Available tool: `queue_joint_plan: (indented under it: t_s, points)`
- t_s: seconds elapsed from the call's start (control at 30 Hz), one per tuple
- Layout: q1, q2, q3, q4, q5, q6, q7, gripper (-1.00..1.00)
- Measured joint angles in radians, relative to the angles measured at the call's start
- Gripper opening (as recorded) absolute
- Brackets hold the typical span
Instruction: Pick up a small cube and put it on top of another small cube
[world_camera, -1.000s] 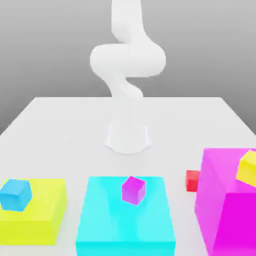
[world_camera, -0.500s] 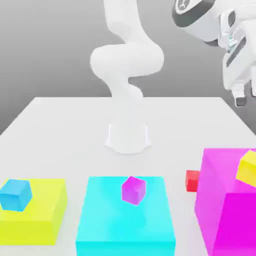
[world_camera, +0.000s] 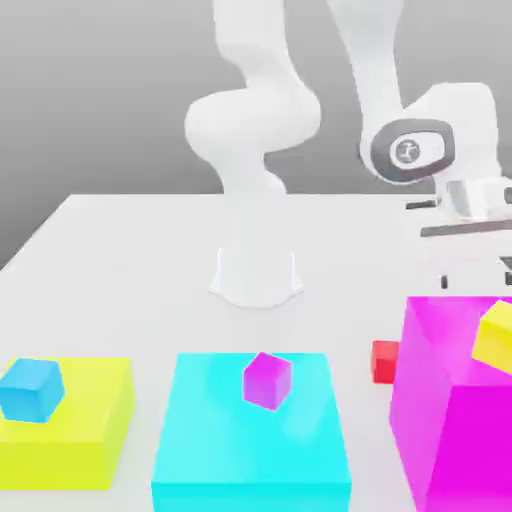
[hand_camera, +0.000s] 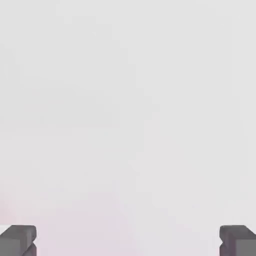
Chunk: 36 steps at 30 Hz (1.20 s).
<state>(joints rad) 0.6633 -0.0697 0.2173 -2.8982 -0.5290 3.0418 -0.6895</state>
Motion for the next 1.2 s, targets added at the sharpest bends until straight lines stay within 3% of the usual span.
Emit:
queue_joint_plan:
  t_s: [0.23,0.43,0.53,0.67,0.8,0.9,0.93,1.2]
  points:
    - [-0.048,0.042,-0.106,-0.002,0.280,-0.069,-0.331,0.00]
    - [-0.144,0.072,-0.136,-0.003,0.505,-0.130,-0.602,0.00]
    - [-0.213,0.053,-0.094,-0.024,0.536,-0.137,-0.736,0.00]
    - [-0.126,0.047,-0.064,-0.048,0.542,-0.118,-0.877,0.00]
    - [-0.099,0.174,-0.123,-0.026,0.431,-0.013,-0.815,0.00]
    - [-0.029,0.282,-0.200,-0.006,0.404,0.074,-0.795,0.00]
    - [-0.014,0.312,-0.215,-0.001,0.403,0.100,-0.794,-1.00]
    - [-0.014,0.294,-0.213,-0.004,0.413,0.083,-0.802,-1.00]
